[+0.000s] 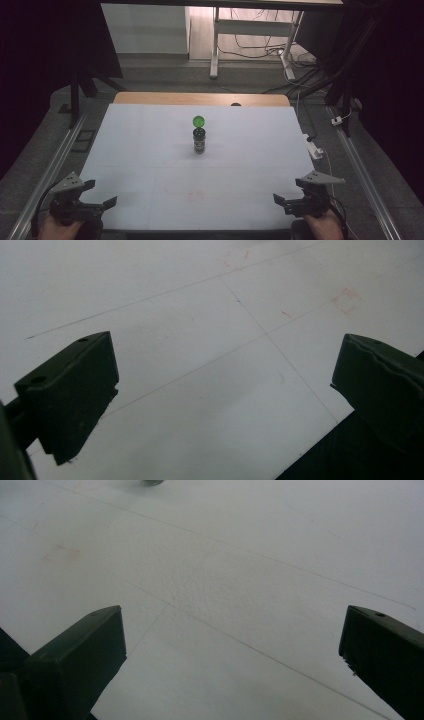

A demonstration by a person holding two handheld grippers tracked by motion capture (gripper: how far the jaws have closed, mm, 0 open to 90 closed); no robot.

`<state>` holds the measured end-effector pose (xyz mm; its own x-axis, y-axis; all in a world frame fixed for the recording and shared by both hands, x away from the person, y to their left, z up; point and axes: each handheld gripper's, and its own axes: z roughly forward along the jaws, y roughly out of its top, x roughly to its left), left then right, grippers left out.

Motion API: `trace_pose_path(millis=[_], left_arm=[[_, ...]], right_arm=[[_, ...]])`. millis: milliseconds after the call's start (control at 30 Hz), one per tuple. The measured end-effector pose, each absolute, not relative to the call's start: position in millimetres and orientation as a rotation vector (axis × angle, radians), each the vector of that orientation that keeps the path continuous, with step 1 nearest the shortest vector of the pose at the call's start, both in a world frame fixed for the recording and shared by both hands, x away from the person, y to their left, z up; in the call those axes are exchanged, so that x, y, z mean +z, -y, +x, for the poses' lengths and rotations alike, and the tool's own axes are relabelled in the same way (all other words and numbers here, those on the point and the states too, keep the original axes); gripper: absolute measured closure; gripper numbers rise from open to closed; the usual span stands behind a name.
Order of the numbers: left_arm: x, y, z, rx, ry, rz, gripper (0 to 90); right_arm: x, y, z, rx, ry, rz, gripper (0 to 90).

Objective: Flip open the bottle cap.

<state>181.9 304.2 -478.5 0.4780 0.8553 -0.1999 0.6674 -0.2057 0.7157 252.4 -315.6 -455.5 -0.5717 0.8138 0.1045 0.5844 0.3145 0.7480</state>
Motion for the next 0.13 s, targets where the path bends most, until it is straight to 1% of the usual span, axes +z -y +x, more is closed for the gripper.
trace_pose_path(millis=[133], left_arm=[[-478.6, -305.4, 182.3, 0.298, -1.268, 1.939, 0.0]], right_arm=[[-455.5, 320.1, 251.8, 1.134, -2.281, 1.286, 0.0]])
